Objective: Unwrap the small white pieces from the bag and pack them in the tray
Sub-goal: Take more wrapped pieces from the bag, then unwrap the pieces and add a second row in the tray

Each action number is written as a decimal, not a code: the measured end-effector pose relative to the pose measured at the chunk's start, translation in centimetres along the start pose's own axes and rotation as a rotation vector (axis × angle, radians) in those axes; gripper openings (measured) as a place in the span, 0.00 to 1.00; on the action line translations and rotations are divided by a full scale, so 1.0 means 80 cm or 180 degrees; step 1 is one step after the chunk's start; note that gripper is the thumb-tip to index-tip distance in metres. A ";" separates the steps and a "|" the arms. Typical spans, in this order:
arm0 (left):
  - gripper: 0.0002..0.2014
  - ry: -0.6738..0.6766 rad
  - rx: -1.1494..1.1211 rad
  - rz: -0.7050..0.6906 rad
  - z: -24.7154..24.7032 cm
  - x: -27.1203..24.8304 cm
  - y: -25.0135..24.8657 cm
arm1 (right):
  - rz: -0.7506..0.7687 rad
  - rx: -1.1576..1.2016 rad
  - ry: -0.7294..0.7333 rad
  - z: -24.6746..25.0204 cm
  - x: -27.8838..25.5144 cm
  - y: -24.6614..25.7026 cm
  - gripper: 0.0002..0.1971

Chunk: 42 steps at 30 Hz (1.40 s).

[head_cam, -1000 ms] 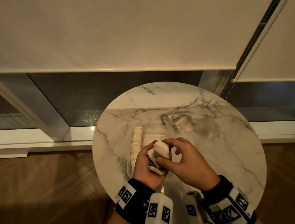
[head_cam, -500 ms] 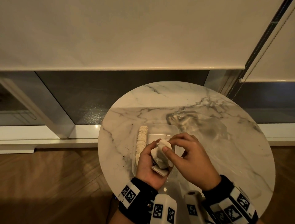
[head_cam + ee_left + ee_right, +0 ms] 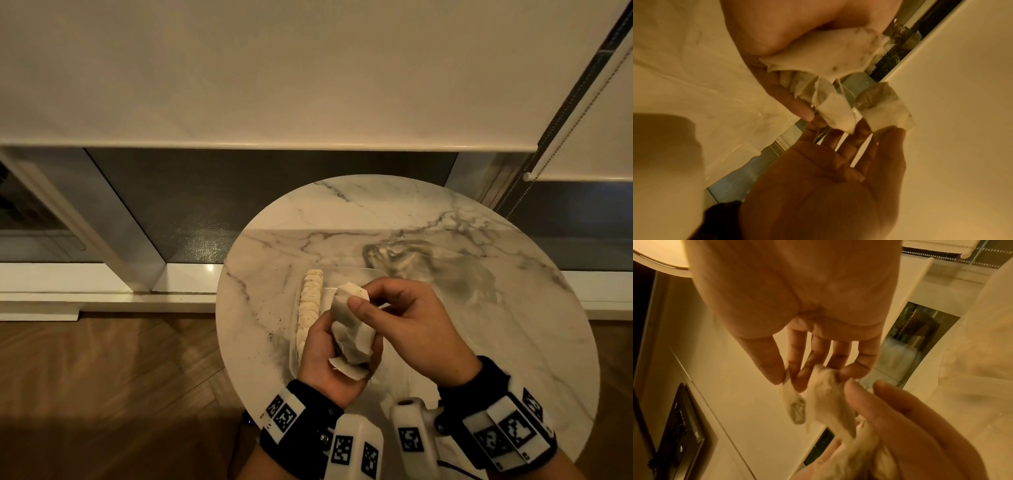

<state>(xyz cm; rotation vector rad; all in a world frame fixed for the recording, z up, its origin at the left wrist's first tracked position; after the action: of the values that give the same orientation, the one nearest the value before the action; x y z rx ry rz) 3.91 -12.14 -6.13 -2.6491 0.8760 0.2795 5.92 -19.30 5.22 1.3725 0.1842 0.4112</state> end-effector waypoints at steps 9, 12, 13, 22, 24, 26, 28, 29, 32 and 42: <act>0.16 0.0212 0.0066 0.0065 -0.006 0.001 -0.003 | 0.0045 -0.0018 0.0025 0.002 0.004 0.002 0.08; 0.13 0.0281 -0.0181 0.0161 -0.004 0.005 0.002 | 0.0209 0.0246 -0.0065 0.009 0.007 0.014 0.10; 0.11 0.0296 -0.0251 0.0188 -0.005 0.005 0.004 | 0.0269 0.0365 -0.0112 0.012 0.008 0.018 0.10; 0.32 0.0091 -0.0395 -0.0293 0.028 0.011 -0.012 | 0.0309 0.1725 -0.0180 0.032 0.027 0.048 0.06; 0.36 0.0215 -0.0437 -0.0383 0.032 0.008 -0.021 | 0.0216 0.1757 -0.0320 0.041 0.029 0.046 0.05; 0.31 0.0425 -0.0671 -0.0282 0.028 0.000 -0.027 | 0.0098 0.1714 -0.0492 0.048 0.030 0.037 0.06; 0.14 0.0459 -0.0696 -0.0308 0.031 -0.013 -0.041 | -0.0005 0.1700 -0.0640 0.051 0.029 0.020 0.07; 0.07 0.0436 -0.0691 -0.0360 0.028 -0.023 -0.050 | -0.0070 0.1683 -0.0690 0.050 0.028 0.009 0.06; 0.05 0.0016 -0.0676 -0.0673 0.054 -0.044 -0.080 | -0.0509 0.1382 -0.0668 0.034 0.028 -0.037 0.05; 0.23 -0.0189 -0.0748 -0.0866 0.116 -0.065 -0.114 | -0.1652 -0.0309 0.0405 -0.065 0.031 -0.160 0.03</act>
<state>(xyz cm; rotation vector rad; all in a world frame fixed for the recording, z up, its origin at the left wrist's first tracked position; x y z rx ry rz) 4.58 1.07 -10.92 -2.9162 0.4803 0.4110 8.56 -15.39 -7.99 1.1508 0.6023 0.0699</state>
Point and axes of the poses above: each hand's wrist, its own x-axis towards the middle knuckle, its own z-axis out of the back of the hand, y = z × x, the point moved 8 cm from there along x, towards the middle knuckle, and after that the axes turned 12 degrees about y, right-handed, at the moved point
